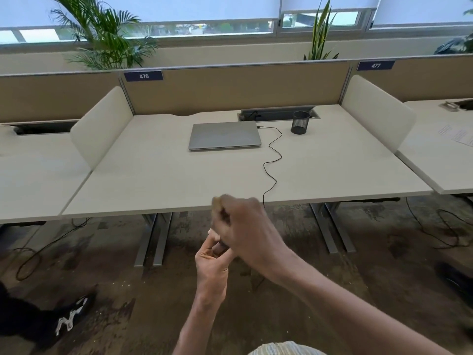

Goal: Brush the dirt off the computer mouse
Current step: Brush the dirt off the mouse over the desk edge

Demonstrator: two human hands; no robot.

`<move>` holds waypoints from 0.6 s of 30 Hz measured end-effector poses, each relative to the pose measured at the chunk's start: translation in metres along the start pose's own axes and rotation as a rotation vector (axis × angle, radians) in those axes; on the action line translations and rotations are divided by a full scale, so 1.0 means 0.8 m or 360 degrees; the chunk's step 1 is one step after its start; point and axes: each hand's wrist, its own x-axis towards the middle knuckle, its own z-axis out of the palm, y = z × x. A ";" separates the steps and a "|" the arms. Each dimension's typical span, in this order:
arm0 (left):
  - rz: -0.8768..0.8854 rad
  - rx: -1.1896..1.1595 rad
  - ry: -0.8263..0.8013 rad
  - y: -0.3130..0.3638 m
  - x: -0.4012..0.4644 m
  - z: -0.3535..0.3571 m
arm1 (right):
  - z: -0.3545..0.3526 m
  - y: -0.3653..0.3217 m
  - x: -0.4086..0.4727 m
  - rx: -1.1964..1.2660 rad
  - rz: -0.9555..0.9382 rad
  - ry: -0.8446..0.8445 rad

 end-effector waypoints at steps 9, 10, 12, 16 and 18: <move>-0.0035 -0.0072 0.0020 0.001 0.004 -0.009 | -0.059 0.086 0.046 -0.0155 0.0606 0.0299; -0.0044 -0.0078 0.0017 0.002 0.006 -0.010 | -0.062 0.089 0.047 -0.0151 0.0603 0.0347; -0.0055 -0.0083 0.0002 0.006 0.009 -0.009 | -0.063 0.089 0.050 -0.0072 0.0567 0.0416; -0.0073 -0.0124 0.0000 0.010 0.009 -0.005 | -0.058 0.091 0.050 0.0225 0.0648 0.0321; -0.0078 -0.0159 0.0010 0.013 0.007 -0.005 | -0.061 0.102 0.045 0.0217 0.0721 0.0344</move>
